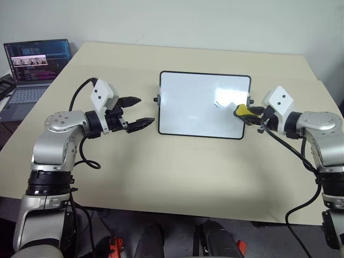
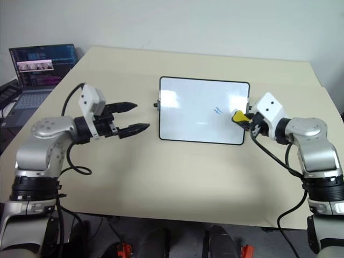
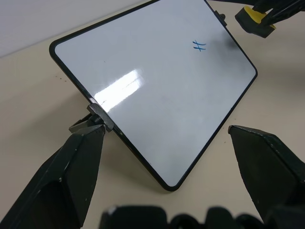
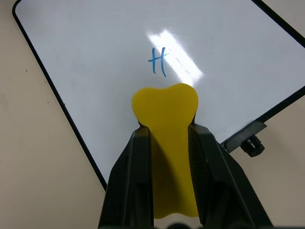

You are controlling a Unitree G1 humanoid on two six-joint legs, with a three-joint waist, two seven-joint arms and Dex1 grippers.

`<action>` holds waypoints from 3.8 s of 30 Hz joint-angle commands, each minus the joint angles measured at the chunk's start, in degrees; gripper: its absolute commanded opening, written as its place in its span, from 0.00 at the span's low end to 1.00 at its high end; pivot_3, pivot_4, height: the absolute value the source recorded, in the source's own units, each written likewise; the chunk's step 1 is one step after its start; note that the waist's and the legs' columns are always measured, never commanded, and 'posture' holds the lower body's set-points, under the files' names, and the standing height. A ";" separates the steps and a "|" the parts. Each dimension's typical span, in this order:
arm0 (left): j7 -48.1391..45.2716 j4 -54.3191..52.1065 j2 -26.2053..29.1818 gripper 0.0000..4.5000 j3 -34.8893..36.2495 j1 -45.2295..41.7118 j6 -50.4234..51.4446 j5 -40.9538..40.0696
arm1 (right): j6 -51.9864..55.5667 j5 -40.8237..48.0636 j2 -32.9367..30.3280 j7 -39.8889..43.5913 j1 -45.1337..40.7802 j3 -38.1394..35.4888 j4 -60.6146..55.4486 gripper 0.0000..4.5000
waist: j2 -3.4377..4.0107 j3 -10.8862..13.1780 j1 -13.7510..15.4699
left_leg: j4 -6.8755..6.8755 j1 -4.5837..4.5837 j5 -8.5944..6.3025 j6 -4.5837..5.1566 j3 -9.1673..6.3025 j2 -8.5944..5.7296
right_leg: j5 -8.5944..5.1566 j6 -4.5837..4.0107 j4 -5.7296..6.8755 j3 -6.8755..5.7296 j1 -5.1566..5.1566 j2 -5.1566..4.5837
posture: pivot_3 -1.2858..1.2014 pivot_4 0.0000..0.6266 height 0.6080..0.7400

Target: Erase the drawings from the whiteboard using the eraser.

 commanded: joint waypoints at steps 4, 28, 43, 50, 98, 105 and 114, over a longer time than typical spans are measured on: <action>-0.30 -1.26 0.92 1.00 1.03 -1.00 -0.80 -0.10 | -1.55 0.63 -1.30 -0.22 -0.55 -0.40 -0.65 0.15 | 0.00 0.00 -0.01 | 0.01 0.00 0.00 0.00 0.00 0.00 | 0.00 0.00 0.02 0.00 0.00 0.00 | 0.52 0.24 1.00; 0.01 -1.21 -1.17 1.00 -0.33 -1.77 -0.90 0.05 | -2.94 -12.94 14.76 -22.31 -21.39 11.01 23.37 0.15 | 0.00 0.00 -0.18 | 0.47 0.11 0.05 -0.07 -0.01 -0.02 | 0.00 -0.01 0.72 0.02 0.01 0.00 | 0.52 0.24 1.00; 0.60 -2.58 -0.70 1.00 0.48 -0.65 -0.13 -0.44 | 0.44 -18.16 20.45 -18.54 -16.75 21.18 22.35 0.15 | -0.04 -0.04 -1.03 | 0.97 1.17 0.05 -0.03 -0.03 0.01 | 0.10 0.18 0.91 0.14 1.14 0.12 | 0.52 0.24 1.00; 0.53 -2.42 -0.88 1.00 0.37 -0.83 -0.30 -0.41 | 5.58 -19.13 23.74 -16.66 -10.99 24.82 16.18 0.15 | -0.06 -0.08 -1.96 | 0.96 1.33 0.06 -0.03 -0.04 0.10 | 0.08 0.23 0.99 0.19 1.21 0.21 | 0.52 0.24 1.00; -0.82 -1.08 -1.95 1.00 -0.72 -2.50 -1.21 -0.60 | 14.76 -16.20 17.09 -12.01 -12.44 18.12 5.99 0.15 | -0.15 -0.07 -1.37 | 0.81 1.27 0.28 0.11 -0.01 0.09 | 0.24 0.43 0.78 0.29 1.17 0.25 | 0.52 0.24 1.00; -3.98 -3.16 -5.84 1.00 -4.81 -4.32 -0.02 -2.00 | 27.51 -1.82 7.59 -4.30 -12.31 0.73 -10.14 0.15 | 0.02 0.12 -0.18 | 0.54 0.71 0.22 0.06 -0.11 0.10 | 0.29 0.43 0.04 0.12 0.97 0.22 | 0.52 0.24 1.00; -6.88 1.23 -16.94 1.00 -15.18 -8.00 -4.70 1.83 | 34.47 -0.91 -3.40 -14.40 -6.40 -14.39 0.33 0.15 | 0.02 0.12 1.22 | -0.04 0.71 0.06 0.04 0.00 -0.09 | 0.01 0.09 -0.22 0.02 0.94 -0.05 | 0.52 0.24 1.00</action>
